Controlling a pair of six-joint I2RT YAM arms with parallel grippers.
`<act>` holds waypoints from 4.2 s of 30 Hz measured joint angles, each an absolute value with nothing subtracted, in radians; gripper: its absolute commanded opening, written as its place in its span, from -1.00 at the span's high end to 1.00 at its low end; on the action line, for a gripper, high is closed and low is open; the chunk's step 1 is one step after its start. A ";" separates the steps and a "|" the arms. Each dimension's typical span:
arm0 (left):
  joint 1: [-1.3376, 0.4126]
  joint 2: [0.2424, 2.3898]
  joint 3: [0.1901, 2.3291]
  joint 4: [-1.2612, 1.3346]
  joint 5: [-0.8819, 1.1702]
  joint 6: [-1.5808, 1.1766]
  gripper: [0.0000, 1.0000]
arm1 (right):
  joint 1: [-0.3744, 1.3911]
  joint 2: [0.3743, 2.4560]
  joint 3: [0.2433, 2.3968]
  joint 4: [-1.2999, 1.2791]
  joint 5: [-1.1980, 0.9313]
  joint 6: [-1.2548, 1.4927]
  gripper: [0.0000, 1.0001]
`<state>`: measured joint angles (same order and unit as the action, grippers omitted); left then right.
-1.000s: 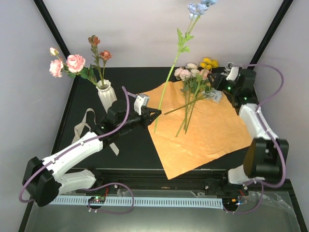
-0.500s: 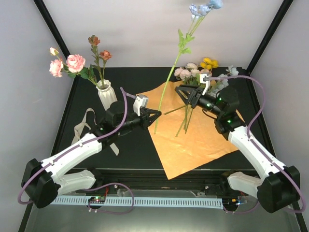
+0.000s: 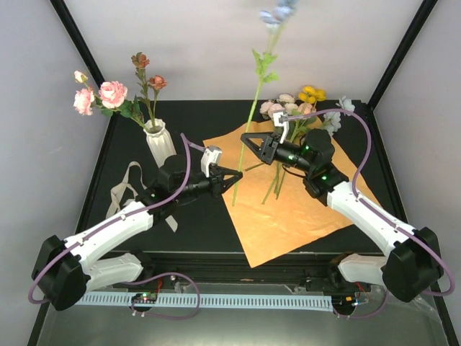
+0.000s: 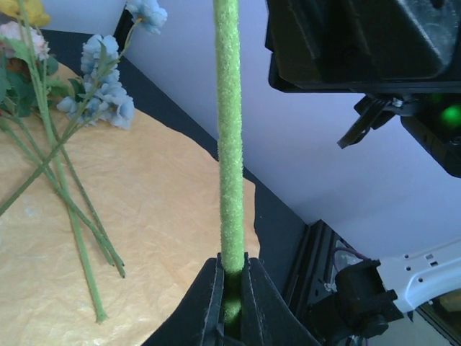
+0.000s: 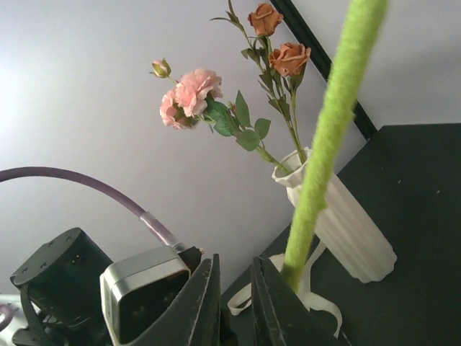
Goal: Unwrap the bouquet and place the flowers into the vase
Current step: Insert the fake flower into the vase.
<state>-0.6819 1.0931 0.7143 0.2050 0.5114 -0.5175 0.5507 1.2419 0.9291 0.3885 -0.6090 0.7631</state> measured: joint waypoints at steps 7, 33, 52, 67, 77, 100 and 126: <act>-0.682 1.093 0.702 0.211 0.533 -0.516 0.97 | 0.561 1.242 0.949 0.340 -0.592 0.743 0.63; -0.682 1.029 0.702 0.187 0.514 -0.477 0.97 | 0.566 1.124 0.965 0.173 -0.505 0.715 0.02; -0.682 1.026 0.691 0.178 0.529 -0.471 0.47 | 0.566 1.201 0.928 0.280 -0.619 0.706 0.98; -0.682 0.942 0.708 0.103 0.546 -0.456 -0.44 | 0.566 1.150 0.909 0.120 -0.717 0.345 0.98; -0.682 0.899 0.899 0.029 0.538 -0.443 -0.34 | 0.581 1.055 0.827 0.073 -0.850 0.097 0.98; -0.675 0.937 0.918 0.086 0.590 -0.472 0.97 | 0.699 1.112 0.838 0.004 -0.910 -0.020 0.47; -0.443 0.944 1.307 -0.120 -0.141 0.121 0.97 | 0.701 0.836 0.751 0.011 -0.511 0.245 -1.00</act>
<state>-0.4427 0.9440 1.3067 -0.1204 -0.1406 0.1211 0.7010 0.8360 0.7509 0.0113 -0.5110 0.2455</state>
